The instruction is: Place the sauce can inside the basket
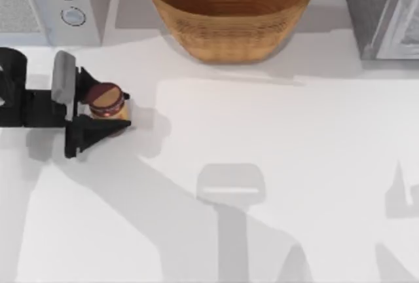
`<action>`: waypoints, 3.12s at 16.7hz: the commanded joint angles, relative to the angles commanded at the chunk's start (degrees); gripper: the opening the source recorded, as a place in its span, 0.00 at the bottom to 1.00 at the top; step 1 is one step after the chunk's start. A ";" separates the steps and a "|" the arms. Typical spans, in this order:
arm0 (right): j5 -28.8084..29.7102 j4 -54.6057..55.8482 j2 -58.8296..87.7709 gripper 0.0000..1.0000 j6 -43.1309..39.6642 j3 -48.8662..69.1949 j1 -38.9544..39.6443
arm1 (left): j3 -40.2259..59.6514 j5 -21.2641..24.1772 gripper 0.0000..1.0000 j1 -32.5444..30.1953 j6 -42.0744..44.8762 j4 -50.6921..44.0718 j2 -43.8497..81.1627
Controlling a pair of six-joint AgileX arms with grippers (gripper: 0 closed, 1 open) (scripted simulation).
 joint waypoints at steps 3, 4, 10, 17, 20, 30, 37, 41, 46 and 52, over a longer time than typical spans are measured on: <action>0.00 0.00 0.00 1.00 0.00 0.00 0.00 | 0.67 -0.20 0.00 2.03 8.57 -9.18 -0.47; 0.00 0.00 0.00 1.00 0.00 0.00 0.00 | 0.88 -0.37 0.00 2.86 12.45 -13.37 -0.80; 0.00 0.00 0.00 1.00 0.00 0.00 0.00 | 1.77 -2.57 0.00 9.35 40.53 -48.08 -4.65; 0.00 0.00 0.00 1.00 0.00 0.00 0.00 | 1.50 -6.44 0.00 17.00 62.99 -73.86 -10.53; 0.00 0.00 0.00 1.00 0.00 0.00 0.00 | 1.39 -6.94 0.00 17.89 64.88 -75.94 -11.32; 0.00 0.00 0.00 1.00 0.00 0.00 0.00 | 5.28 -13.19 0.00 13.86 52.47 -63.71 -12.02; 0.00 0.00 0.00 1.00 0.00 0.00 0.00 | 14.10 -27.79 0.00 2.81 12.48 -30.42 -13.07; 0.00 0.00 0.00 1.00 0.00 0.00 0.00 | 18.69 -36.49 0.00 -5.16 -16.20 -10.00 -14.05; 0.00 0.00 0.00 1.00 0.00 0.00 0.00 | 22.37 -45.47 0.00 -15.06 -47.67 10.78 -15.11; 0.00 0.00 0.00 1.00 0.00 0.00 0.00 | 24.01 -51.10 0.00 -23.41 -68.37 23.60 -14.76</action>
